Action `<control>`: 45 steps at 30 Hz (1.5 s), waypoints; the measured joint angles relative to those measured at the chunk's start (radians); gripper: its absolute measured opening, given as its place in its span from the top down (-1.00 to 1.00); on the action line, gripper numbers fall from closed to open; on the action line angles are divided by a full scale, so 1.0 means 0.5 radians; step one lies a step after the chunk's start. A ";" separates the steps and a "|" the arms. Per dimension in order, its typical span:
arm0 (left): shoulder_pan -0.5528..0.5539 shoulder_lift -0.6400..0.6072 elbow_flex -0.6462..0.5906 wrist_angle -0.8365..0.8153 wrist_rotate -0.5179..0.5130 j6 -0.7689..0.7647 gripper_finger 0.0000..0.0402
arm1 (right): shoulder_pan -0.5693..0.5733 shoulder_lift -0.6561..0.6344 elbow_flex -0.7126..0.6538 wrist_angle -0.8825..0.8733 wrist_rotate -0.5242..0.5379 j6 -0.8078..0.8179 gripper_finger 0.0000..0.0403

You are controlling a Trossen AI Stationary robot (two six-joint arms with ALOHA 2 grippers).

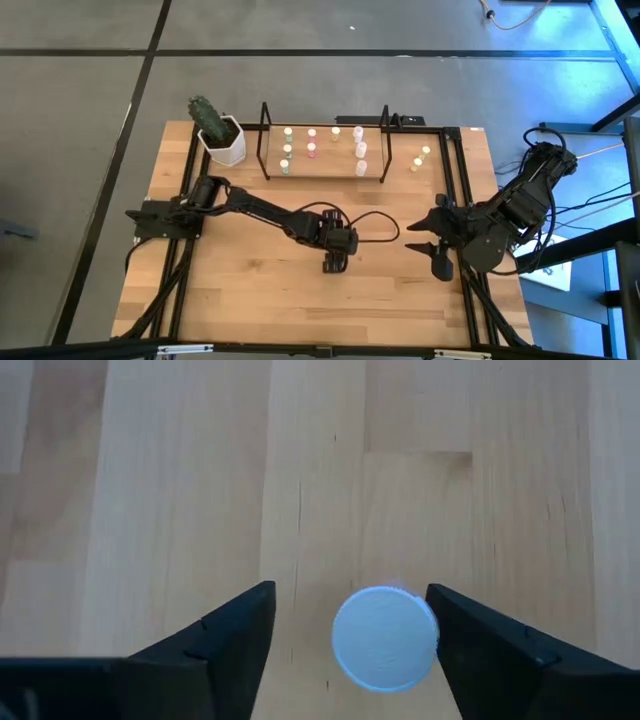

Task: Pick and place medicine bottles onto shelf by color
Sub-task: Put the pink pill bottle on the shelf aligned with the other pink pill bottle

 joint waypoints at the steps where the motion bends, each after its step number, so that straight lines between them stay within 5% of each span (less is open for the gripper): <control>1: 0.000 0.000 0.000 0.000 0.005 0.000 -0.21 | 0.000 0.000 0.000 0.000 -0.025 0.000 0.00; 19: 0.000 0.000 0.001 -0.020 0.011 0.028 0.51 | 0.000 0.000 0.000 -0.001 -0.129 -0.001 0.00; 28: 0.007 -0.086 0.002 -0.048 0.043 0.028 0.54 | 0.001 0.000 0.000 0.001 -0.129 0.000 0.00; 45: 0.074 -0.649 0.002 -0.368 0.039 -0.297 0.54 | -0.002 -0.001 0.000 0.037 -0.129 -0.001 0.00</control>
